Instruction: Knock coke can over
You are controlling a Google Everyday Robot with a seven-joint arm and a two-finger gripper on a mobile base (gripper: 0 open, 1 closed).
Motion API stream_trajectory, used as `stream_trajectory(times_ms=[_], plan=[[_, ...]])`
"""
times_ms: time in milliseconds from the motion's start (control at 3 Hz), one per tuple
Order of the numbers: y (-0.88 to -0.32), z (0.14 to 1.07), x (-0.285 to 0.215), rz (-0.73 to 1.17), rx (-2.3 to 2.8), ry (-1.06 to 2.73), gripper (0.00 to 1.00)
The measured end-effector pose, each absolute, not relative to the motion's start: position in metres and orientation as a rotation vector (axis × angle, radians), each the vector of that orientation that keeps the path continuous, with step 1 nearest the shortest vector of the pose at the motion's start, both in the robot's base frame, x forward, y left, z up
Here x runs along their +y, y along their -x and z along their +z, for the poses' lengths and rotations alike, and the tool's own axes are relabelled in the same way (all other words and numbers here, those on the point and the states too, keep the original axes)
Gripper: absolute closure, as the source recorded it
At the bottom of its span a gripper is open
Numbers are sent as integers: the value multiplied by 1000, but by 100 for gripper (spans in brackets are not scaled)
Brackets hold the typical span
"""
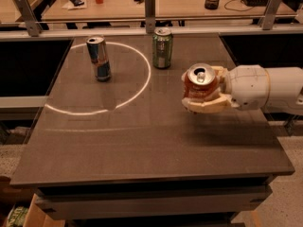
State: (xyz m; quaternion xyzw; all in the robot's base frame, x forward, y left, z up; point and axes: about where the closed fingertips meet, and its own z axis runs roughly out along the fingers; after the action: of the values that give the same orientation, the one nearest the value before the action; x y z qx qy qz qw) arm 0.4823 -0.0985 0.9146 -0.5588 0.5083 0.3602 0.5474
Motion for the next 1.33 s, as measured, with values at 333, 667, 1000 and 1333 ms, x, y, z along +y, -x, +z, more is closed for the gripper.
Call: stream_trajectory(times_ms=[333, 667, 1000, 1333], plan=[[-489, 941, -99, 758, 1131, 1388, 100], [-485, 975, -91, 599, 977, 1537, 100], [-478, 993, -84, 404, 811, 1761, 100], [-476, 986, -83, 287, 720, 1994, 100]])
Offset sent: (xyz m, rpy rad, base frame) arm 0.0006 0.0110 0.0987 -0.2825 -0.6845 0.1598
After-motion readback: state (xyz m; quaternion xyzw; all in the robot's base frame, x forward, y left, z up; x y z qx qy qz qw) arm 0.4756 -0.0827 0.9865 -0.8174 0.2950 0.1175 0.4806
